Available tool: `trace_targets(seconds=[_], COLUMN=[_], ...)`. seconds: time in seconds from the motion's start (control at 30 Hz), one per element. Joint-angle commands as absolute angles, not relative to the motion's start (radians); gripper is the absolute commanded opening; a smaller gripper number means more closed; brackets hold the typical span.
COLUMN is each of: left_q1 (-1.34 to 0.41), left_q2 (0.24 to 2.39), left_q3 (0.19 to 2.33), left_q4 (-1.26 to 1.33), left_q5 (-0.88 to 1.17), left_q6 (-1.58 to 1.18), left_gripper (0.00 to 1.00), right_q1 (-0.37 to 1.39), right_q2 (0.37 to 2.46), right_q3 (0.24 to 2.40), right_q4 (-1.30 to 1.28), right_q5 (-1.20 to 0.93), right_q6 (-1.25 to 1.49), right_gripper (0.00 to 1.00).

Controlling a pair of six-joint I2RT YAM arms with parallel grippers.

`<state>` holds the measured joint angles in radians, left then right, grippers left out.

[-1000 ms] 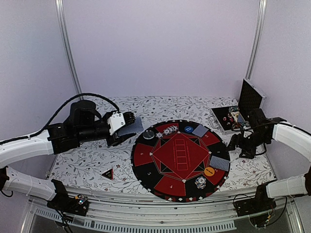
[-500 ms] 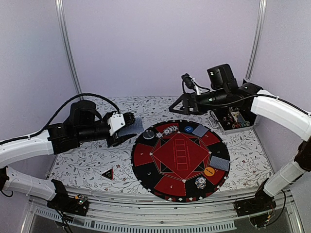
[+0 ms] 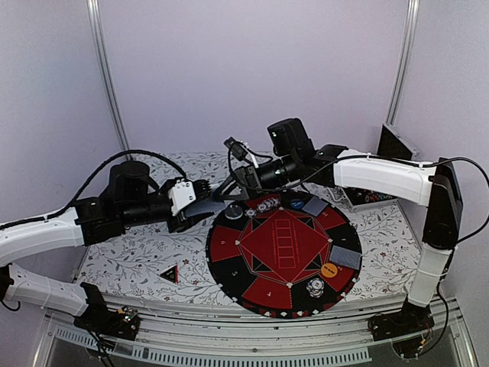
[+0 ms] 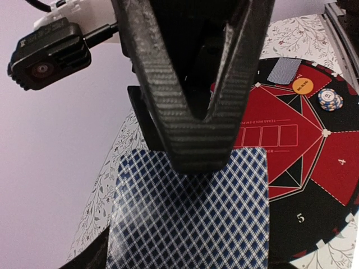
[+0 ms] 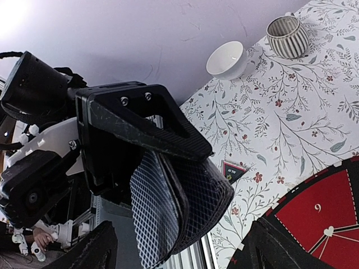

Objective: Distribute texas hold em gaming equipment
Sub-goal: Pick up the poker card from the face-down deck piles.

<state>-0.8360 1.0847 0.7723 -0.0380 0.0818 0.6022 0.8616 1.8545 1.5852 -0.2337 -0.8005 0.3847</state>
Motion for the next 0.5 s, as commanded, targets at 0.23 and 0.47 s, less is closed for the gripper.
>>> trace_targets(seconds=[0.23,0.47], left_q1=[-0.838,-0.838], left_q2=[1.064,1.062], left_q3=[0.759,0.759], left_q4=[0.021,0.021], left_q5=[0.079,0.069], left_q6=[0.609,0.612], left_gripper=[0.63,0.63], right_q1=[0.867,0.866], right_q2=[1.904,1.886], right_q3=[1.637,1.670], right_q4=[-0.253,-0.352], right_q5=[-0.759,-0.736], right_q6=[0.361,0.306], right_gripper=[0.69,0.47])
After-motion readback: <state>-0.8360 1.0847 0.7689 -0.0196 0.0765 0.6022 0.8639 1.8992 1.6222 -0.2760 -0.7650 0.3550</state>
